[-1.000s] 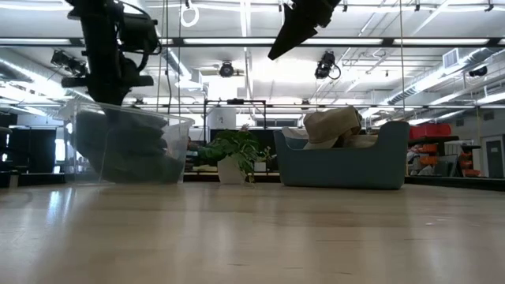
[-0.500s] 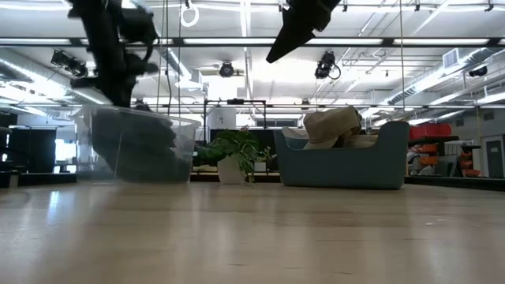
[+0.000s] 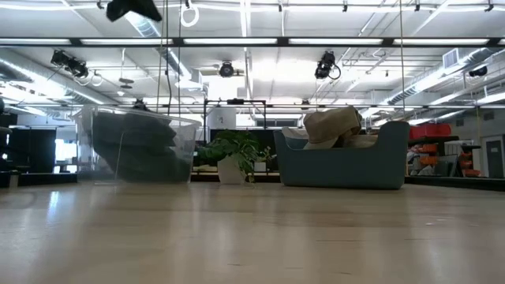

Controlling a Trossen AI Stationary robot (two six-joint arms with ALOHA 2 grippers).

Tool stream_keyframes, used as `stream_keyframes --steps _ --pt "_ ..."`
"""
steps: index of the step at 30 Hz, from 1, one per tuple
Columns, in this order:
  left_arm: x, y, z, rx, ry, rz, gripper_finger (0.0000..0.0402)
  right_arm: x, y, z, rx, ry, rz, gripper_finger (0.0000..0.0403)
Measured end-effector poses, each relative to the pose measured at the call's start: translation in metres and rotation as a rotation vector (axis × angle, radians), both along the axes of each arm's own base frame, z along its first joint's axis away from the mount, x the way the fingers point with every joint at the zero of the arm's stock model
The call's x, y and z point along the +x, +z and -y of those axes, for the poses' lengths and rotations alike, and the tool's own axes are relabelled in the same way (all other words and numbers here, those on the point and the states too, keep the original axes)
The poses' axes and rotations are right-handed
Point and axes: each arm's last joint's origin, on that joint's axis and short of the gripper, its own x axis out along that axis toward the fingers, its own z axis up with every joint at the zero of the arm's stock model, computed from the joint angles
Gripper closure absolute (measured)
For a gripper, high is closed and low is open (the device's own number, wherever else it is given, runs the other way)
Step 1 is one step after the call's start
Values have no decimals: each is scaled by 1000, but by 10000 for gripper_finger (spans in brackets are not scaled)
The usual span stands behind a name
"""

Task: Pick & Place hat
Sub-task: Return to Home Position

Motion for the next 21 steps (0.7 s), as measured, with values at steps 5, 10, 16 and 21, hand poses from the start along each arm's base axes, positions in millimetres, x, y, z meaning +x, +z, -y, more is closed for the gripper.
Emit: stream_keyframes --steps 5,10,16,21 --pt "-2 -11 32 179 -282 112 399 -38 15 5 52 -19 83 240" --pt "-21 -49 47 224 -353 274 399 -77 -5 11 87 0 108 269" --pt "-39 -103 50 252 -336 433 399 -115 -27 17 209 200 308 306" --pt "-42 -136 51 267 -346 510 399 -138 -51 24 269 212 446 341"
